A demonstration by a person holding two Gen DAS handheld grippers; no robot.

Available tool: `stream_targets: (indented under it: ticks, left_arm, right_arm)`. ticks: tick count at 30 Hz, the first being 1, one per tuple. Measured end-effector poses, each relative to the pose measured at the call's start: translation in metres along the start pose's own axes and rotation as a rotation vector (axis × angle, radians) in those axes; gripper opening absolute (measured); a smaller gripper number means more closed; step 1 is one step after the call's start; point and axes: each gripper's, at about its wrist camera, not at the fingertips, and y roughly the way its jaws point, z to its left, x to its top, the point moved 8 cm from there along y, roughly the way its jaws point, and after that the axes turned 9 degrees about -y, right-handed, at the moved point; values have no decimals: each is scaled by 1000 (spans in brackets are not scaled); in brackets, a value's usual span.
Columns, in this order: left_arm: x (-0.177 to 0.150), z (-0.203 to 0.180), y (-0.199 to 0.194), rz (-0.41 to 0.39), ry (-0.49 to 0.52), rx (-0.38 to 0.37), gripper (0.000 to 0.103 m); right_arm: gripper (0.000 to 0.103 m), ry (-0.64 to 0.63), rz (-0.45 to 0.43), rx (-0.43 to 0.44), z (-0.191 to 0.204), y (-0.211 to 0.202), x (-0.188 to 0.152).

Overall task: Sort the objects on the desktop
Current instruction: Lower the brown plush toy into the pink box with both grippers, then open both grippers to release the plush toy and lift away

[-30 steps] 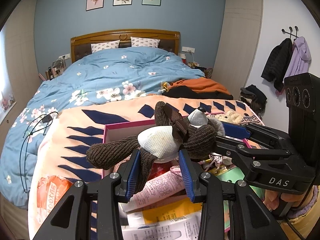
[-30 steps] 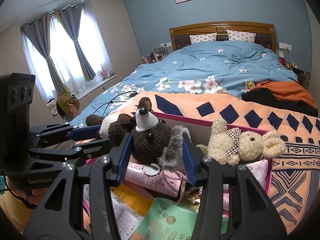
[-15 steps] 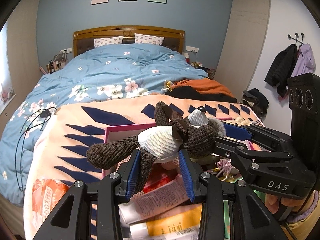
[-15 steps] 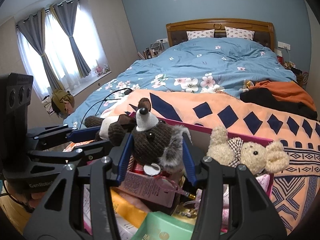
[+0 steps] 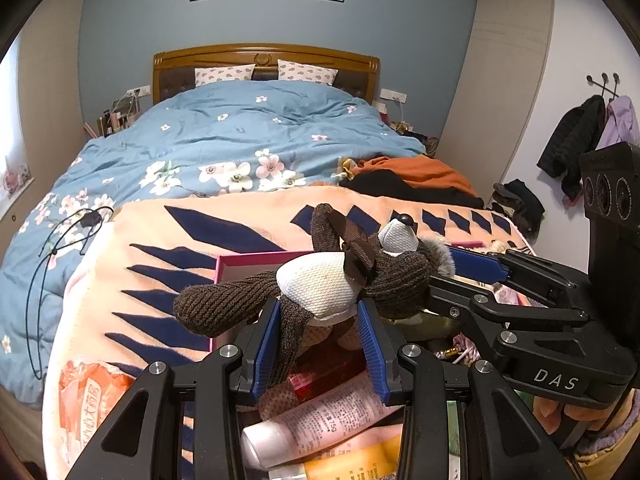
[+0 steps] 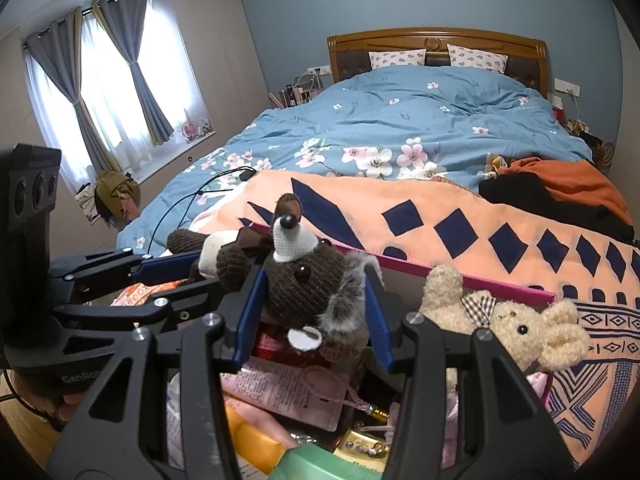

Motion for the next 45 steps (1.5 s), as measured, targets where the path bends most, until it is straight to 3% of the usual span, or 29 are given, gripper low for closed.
stream_targets:
  ticks: [21, 36, 45]
  left_arm:
    - [0, 15, 24, 43, -47, 23, 38]
    - [0, 24, 28, 51, -37, 154, 41]
    - [0, 33, 25, 50, -66, 158, 41]
  right_arm:
    - [44, -27, 73, -40, -4, 29, -4]
    - [45, -29, 113, -55, -5, 39, -12]
    - [45, -9, 89, -47, -6, 26, -13]
